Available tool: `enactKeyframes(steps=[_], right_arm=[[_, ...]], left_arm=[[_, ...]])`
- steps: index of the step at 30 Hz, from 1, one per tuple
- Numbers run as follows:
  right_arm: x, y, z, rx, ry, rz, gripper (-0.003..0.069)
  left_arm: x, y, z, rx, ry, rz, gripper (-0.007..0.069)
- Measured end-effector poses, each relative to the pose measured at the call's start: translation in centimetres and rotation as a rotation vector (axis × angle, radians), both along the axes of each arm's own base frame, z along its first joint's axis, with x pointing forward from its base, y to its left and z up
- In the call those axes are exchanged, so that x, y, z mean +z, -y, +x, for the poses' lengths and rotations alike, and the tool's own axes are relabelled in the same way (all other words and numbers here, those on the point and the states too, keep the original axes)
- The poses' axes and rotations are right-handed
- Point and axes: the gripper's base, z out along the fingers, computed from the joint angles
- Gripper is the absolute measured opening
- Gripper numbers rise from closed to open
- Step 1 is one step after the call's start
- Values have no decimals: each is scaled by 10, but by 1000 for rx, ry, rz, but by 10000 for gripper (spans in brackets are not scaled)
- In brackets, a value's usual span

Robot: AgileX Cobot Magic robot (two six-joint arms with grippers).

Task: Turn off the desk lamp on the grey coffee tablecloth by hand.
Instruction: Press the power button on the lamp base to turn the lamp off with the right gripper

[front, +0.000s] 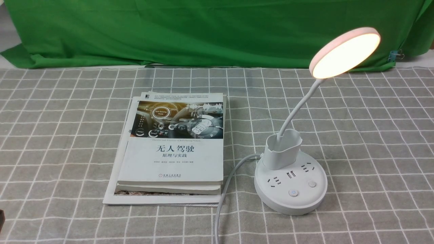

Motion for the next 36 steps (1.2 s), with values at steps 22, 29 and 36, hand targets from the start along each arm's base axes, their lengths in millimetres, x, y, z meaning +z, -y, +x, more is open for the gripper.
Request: enactKeyframes(steps=[22, 29, 36], right_arm=[[112, 0, 28, 0, 70, -83, 55], [100, -3, 77, 54, -262, -107, 55], [71, -5, 101, 81, -495, -57, 55]], left_arm=[[0, 0, 0, 0, 0, -1, 19], [0, 0, 0, 0, 0, -1, 19], [0, 0, 0, 0, 0, -1, 19]])
